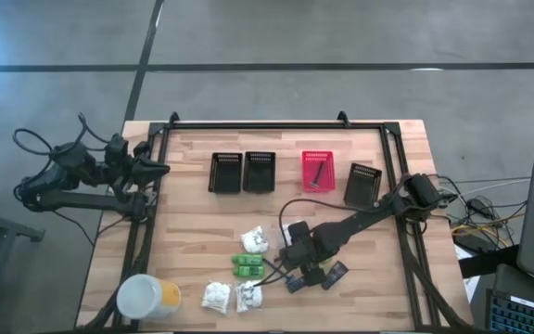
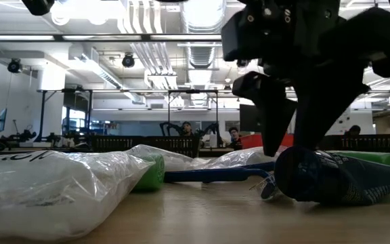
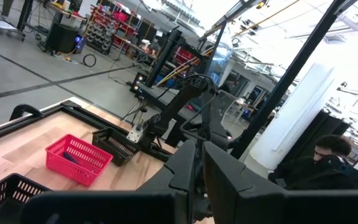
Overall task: Pick & Place Travel size toiletries
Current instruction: Put the blue razor into the red bin
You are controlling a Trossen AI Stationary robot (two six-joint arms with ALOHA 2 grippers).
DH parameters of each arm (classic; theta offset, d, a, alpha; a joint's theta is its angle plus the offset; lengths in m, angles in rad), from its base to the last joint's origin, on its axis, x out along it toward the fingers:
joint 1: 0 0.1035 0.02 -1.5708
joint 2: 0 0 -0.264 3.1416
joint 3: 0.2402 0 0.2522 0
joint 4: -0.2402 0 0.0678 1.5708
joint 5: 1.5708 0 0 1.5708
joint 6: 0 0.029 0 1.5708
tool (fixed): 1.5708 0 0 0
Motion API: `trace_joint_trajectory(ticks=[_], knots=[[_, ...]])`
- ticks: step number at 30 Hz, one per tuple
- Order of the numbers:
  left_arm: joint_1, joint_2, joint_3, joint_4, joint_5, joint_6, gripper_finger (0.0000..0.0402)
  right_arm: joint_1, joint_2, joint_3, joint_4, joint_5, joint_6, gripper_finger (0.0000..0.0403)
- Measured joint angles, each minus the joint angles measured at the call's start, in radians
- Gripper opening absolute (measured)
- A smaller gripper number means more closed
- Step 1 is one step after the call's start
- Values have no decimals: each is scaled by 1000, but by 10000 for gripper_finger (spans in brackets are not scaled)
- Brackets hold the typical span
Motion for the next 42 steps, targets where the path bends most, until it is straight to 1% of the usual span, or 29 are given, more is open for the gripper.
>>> trace_joint_trajectory(ticks=[2,5,9,18,23,28,32,35,39,42], knots=[[0,0,0,0,0,0,35,0,0,2,-1,2,1,199],[0,0,0,0,0,0,35,0,0,1,-6,33,-2,194],[0,0,0,0,0,0,35,-3,0,-6,2,35,-6,187],[0,0,0,1,0,0,35,-20,58,-11,35,32,-23,164],[0,0,0,-1,0,0,35,-24,56,-9,24,25,-15,138],[0,0,0,0,0,0,35,-24,57,-9,19,18,2,93],[0,0,0,0,0,0,35,-25,56,-10,11,14,58,45],[0,0,0,0,0,0,35,-27,56,-5,-19,21,104,21],[0,0,0,0,0,0,35,-28,46,3,-59,23,175,25],[0,0,0,0,0,0,35,-27,1,5,-84,22,254,27]])
